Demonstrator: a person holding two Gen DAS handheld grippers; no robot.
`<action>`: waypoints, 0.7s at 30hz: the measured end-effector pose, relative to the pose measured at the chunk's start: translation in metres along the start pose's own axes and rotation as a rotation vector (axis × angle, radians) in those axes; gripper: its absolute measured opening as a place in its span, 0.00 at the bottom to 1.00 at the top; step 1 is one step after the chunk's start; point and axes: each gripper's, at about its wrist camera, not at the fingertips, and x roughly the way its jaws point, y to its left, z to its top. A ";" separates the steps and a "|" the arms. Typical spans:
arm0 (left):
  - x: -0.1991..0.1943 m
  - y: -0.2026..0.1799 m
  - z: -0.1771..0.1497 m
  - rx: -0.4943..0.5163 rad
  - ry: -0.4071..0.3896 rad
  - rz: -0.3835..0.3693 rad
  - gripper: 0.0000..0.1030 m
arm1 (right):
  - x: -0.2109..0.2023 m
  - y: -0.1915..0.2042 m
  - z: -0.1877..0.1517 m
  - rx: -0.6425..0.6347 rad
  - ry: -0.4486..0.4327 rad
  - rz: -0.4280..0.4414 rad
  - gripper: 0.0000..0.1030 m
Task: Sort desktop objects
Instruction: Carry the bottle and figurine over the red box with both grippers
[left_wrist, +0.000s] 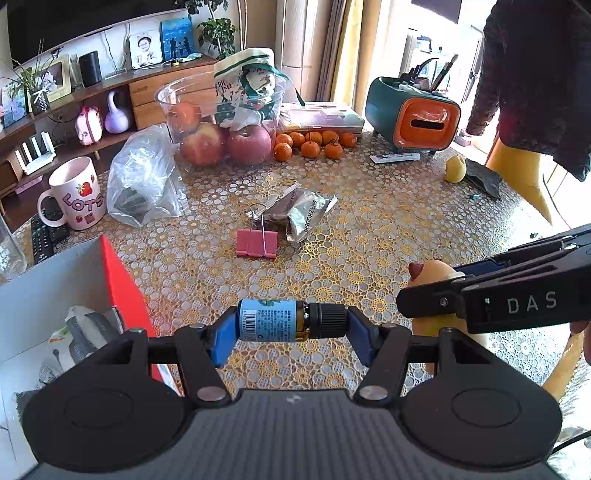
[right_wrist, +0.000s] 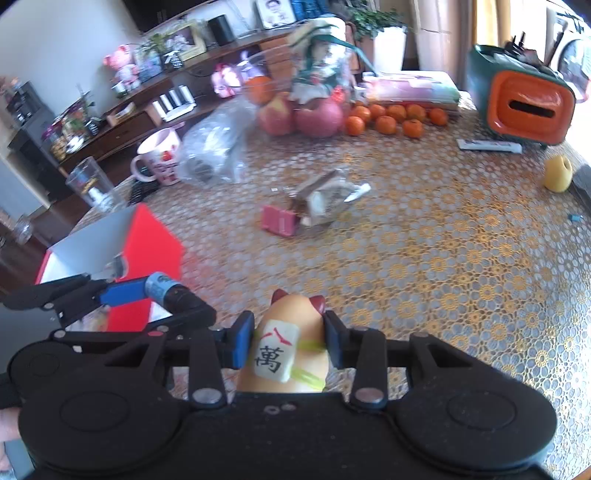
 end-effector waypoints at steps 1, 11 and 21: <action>-0.008 0.003 -0.003 -0.001 -0.004 0.001 0.59 | -0.003 0.007 -0.002 -0.014 -0.001 0.004 0.38; -0.070 0.048 -0.037 -0.046 -0.027 0.032 0.59 | -0.022 0.072 -0.014 -0.117 -0.010 0.022 0.38; -0.126 0.108 -0.069 -0.089 -0.051 0.096 0.59 | -0.019 0.147 -0.021 -0.224 -0.015 0.060 0.38</action>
